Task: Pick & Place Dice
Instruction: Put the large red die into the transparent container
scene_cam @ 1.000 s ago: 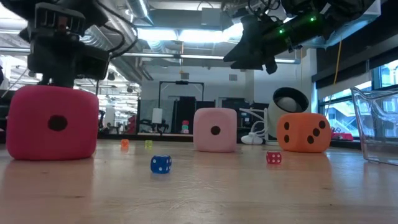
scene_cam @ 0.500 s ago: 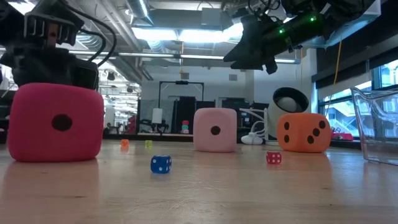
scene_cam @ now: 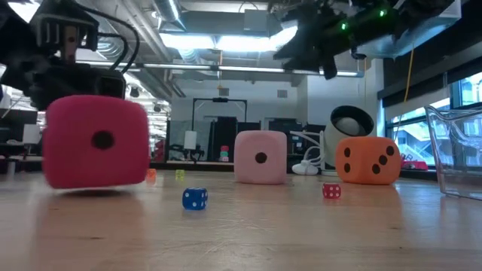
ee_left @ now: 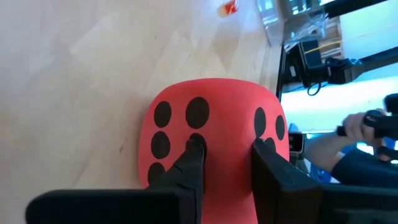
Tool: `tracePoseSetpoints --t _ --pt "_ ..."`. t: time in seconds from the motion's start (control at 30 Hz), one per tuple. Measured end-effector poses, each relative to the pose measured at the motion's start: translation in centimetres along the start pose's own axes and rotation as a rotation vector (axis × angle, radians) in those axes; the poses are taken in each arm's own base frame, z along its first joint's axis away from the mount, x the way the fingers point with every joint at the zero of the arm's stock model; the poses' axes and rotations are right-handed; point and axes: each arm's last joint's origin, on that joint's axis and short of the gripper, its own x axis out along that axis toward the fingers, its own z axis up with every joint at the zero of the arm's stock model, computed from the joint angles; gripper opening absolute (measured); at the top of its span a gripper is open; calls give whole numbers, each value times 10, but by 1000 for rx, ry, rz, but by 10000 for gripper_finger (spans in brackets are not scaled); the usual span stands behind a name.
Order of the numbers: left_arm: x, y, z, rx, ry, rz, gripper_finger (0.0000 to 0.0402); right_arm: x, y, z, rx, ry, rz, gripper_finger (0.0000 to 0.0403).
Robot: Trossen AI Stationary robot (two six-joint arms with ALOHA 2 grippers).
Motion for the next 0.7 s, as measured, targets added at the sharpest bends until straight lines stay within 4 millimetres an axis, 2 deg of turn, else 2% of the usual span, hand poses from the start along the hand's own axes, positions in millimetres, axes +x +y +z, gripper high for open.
tracePoseSetpoints --t 0.23,0.37,0.57,0.7 --pt "3 -24 16 163 -100 -52 55 -27 1 50 23 -179 44 208" --pt "4 -41 28 356 -226 -28 46 -41 3 78 35 -266 106 208" --pt "11 -63 48 677 -417 114 42 -52 8 115 43 -362 215 208" --pt "24 -79 61 819 -483 76 38 -59 10 135 50 -415 270 208"
